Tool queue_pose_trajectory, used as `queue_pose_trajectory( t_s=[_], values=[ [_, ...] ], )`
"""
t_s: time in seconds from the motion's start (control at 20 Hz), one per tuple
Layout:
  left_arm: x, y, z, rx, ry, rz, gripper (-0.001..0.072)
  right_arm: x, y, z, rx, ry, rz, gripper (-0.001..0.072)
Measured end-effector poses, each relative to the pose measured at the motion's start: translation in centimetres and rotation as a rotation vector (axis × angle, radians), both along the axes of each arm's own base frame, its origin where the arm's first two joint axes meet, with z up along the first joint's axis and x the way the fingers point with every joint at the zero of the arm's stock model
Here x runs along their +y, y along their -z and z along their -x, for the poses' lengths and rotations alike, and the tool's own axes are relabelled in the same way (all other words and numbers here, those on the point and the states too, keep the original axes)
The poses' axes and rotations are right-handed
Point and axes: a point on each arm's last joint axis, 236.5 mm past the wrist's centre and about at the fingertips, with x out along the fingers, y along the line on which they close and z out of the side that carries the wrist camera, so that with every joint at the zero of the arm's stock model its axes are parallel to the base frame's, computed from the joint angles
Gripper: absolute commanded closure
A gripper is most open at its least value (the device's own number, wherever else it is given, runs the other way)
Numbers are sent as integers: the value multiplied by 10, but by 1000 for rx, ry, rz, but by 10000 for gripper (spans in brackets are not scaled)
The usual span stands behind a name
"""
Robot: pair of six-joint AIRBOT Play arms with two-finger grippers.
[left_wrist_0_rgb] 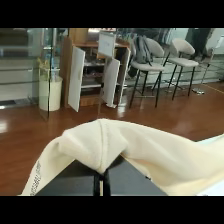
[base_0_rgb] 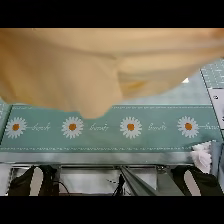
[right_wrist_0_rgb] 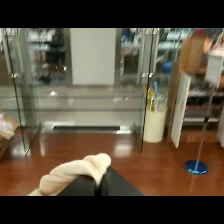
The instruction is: Fold the shirts.
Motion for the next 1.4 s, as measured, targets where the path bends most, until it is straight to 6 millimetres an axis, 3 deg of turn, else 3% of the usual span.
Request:
queue_pose_trajectory(
  t_s=[0.1,0.2,0.35,0.5,0.7,1.0,1.1,1.25,1.4],
  values=[
    [-16,4,21,31,19,-23,678,-3,-6,26,8,44,32,686],
    [-22,25,30,130,23,-52,678,-15,6,42,82,112,62,686],
    [-11,68,28,314,-22,-89,678,-39,42,48,256,200,87,686],
    [8,112,14,502,-38,-76,678,-50,92,32,502,194,108,686],
    [33,187,-17,773,9,12,678,-41,158,-25,814,114,165,686],
    [51,320,-56,1102,89,242,679,-16,281,-147,1191,-7,226,686],
    [61,349,-78,1102,49,311,678,-4,326,-181,1276,-63,224,686],
    [88,376,-121,1049,-58,388,678,14,386,-222,1343,-143,210,686],
    [112,401,-159,1010,-142,407,678,27,424,-259,1319,-182,187,686]
  ],
)
